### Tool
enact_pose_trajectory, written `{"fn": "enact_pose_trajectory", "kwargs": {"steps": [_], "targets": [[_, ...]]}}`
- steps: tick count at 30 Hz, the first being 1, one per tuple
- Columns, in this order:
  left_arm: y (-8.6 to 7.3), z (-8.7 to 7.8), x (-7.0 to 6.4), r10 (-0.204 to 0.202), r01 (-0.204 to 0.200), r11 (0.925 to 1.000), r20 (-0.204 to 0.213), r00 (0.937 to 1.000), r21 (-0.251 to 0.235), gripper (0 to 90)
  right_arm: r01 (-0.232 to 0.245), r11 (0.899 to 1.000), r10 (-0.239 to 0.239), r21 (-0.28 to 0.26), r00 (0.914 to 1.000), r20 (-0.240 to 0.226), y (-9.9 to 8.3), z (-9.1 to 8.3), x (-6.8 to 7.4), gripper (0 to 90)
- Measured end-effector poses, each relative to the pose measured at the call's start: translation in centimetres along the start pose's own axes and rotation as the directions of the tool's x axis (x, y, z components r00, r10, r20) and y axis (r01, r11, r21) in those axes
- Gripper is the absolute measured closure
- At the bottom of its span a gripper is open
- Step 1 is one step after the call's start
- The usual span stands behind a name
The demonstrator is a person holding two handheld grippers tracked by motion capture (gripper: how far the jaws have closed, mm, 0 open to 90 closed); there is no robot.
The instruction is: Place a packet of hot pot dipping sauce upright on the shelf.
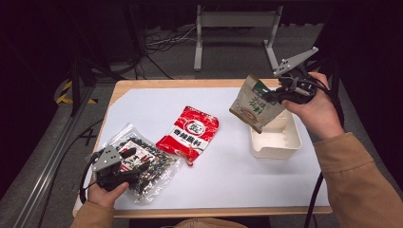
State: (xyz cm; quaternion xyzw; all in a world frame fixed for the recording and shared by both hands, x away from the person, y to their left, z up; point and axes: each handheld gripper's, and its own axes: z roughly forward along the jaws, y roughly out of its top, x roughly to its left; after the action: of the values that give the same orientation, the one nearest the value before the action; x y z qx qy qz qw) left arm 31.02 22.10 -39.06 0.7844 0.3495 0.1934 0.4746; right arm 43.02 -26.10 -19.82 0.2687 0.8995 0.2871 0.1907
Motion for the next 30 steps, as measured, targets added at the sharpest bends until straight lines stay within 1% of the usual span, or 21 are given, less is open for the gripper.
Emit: {"fn": "enact_pose_trajectory", "kwargs": {"steps": [2, 3, 4, 5, 7, 8, 9, 12, 13, 14, 15, 16, 17, 19, 20, 21, 22, 25, 27, 28, 30], "targets": [[0.0, 0.0, 0.0, -0.001, 0.001, 1.0, 0.0, 1.0, -0.002, 31.4, 0.001, 1.0, -0.001, 0.005, 1.0, 0.002, 0.0, 0.0, -0.2, 90.0], [0.0, -0.1, -0.1, -0.002, 0.002, 1.0, 0.0, 1.0, -0.004, 31.4, -0.001, 1.0, 0.001, 0.015, 1.0, 0.004, -0.1, 0.1, -0.6, 90.0], [0.0, -0.1, -0.1, -0.002, 0.002, 1.0, 0.0, 1.0, -0.004, 31.4, -0.001, 1.0, 0.001, 0.015, 1.0, 0.004, -0.1, 0.1, -0.6, 90.0], [0.0, 0.0, -0.1, -0.001, 0.001, 1.0, 0.0, 1.0, 0.0, 31.4, -0.002, 1.0, 0.001, 0.026, 1.0, 0.009, -0.1, 0.2, -1.0, 90.0], [0.0, 0.0, -0.1, 0.002, -0.002, 1.0, -0.002, 1.0, 0.0, 31.4, 0.012, 0.999, -0.013, 0.032, 0.9997, 0.022, -0.2, 0.2, -1.3, 90.0], [0.0, 0.0, -0.1, 0.002, -0.002, 1.0, -0.002, 1.0, 0.003, 31.4, 0.012, 0.999, -0.013, 0.032, 0.9997, 0.022, -0.2, 0.2, -1.3, 90.0], [-0.1, -0.1, -0.1, -0.006, 0.006, 1.0, 0.0, 1.0, 0.003, 31.4, 0.026, 0.999, -0.027, 0.041, 0.9994, 0.022, -0.2, 0.3, -1.8, 90.0], [-0.1, -0.2, -0.1, -0.004, 0.004, 1.0, -0.003, 1.0, 0.002, 31.4, 0.035, 0.998, -0.036, 0.05, 0.999, 0.027, -0.1, 0.4, -2.0, 90.0], [-0.1, -0.2, -0.1, -0.006, 0.006, 1.0, -0.004, 1.0, 0.002, 31.4, 0.05, 0.997, -0.052, 0.055, 0.9981, 0.032, -0.1, 0.5, -2.2, 90.0], [-0.2, -0.3, -0.1, -0.008, 0.008, 1.0, -0.006, 1.0, 0.003, 31.4, 0.061, 0.997, -0.063, 0.056, 0.9972, 0.04, 0.0, 0.6, -2.4, 90.0], [-0.3, -0.3, 0.0, -0.004, 0.004, 1.0, -0.012, 0.9999, 0.003, 31.4, 0.086, 0.994, -0.089, 0.063, 0.9949, 0.047, 0.0, 0.8, -2.7, 90.0], [-0.3, -0.4, -0.1, -0.009, 0.009, 1.0, -0.013, 0.9999, 0.002, 31.4, 0.086, 0.994, -0.089, 0.063, 0.9949, 0.047, 0.0, 0.8, -2.7, 90.0], [-0.4, -0.6, 0.0, -0.013, 0.013, 0.9999, -0.018, 0.9998, 0.001, 31.4, 0.114, 0.991, -0.118, 0.068, 0.9912, 0.06, 0.1, 0.9, -3.0, 90.0], [-0.5, -0.8, 0.0, -0.018, 0.018, 0.9998, -0.022, 0.9996, 0.0, 31.4, 0.133, 0.989, -0.138, 0.071, 0.9877, 0.072, 0.1, 1.0, -3.2, 90.0], [-0.5, -0.8, 0.0, -0.018, 0.018, 0.9998, -0.022, 0.9996, 0.0, 31.4, 0.133, 0.989, -0.138, 0.071, 0.9877, 0.072, 0.1, 1.0, -3.2, 90.0], [-0.7, -1.0, 0.0, -0.022, 0.022, 0.9998, -0.028, 0.9994, 0.0, 31.4, 0.162, 0.984, -0.168, 0.076, 0.9823, 0.084, 0.1, 1.1, -3.6, 90.0], [-0.7, -1.1, 0.0, -0.019, 0.019, 0.9998, -0.031, 0.9993, 0.003, 31.4, 0.173, 0.982, -0.18, 0.079, 0.9799, 0.086, 0.1, 1.2, -3.8, 90.0], [-0.9, -1.3, 0.0, -0.027, 0.028, 0.9996, -0.038, 0.9989, 0.004, 31.4, 0.196, 0.976, -0.203, 0.09, 0.9758, 0.081, 0.1, 1.3, -4.5, 90.0], [-1.0, -1.4, 0.0, -0.028, 0.028, 0.9996, -0.043, 0.9987, 0.004, 31.4, 0.194, 0.977, -0.202, 0.091, 0.976, 0.082, 0.1, 1.4, -4.7, 90.0], [-1.1, -1.6, -0.1, -0.04, 0.041, 0.9992, -0.048, 0.998, 0.003, 31.4, 0.205, 0.974, -0.212, 0.092, 0.9738, 0.081, 0.1, 1.5, -5.2, 90.0], [-1.2, -1.7, -0.1, -0.04, 0.04, 0.9992, -0.053, 0.9978, 0.005, 31.4, 0.208, 0.974, -0.215, 0.09, 0.9736, 0.076, 0.1, 1.5, -5.4, 90.0]]}}
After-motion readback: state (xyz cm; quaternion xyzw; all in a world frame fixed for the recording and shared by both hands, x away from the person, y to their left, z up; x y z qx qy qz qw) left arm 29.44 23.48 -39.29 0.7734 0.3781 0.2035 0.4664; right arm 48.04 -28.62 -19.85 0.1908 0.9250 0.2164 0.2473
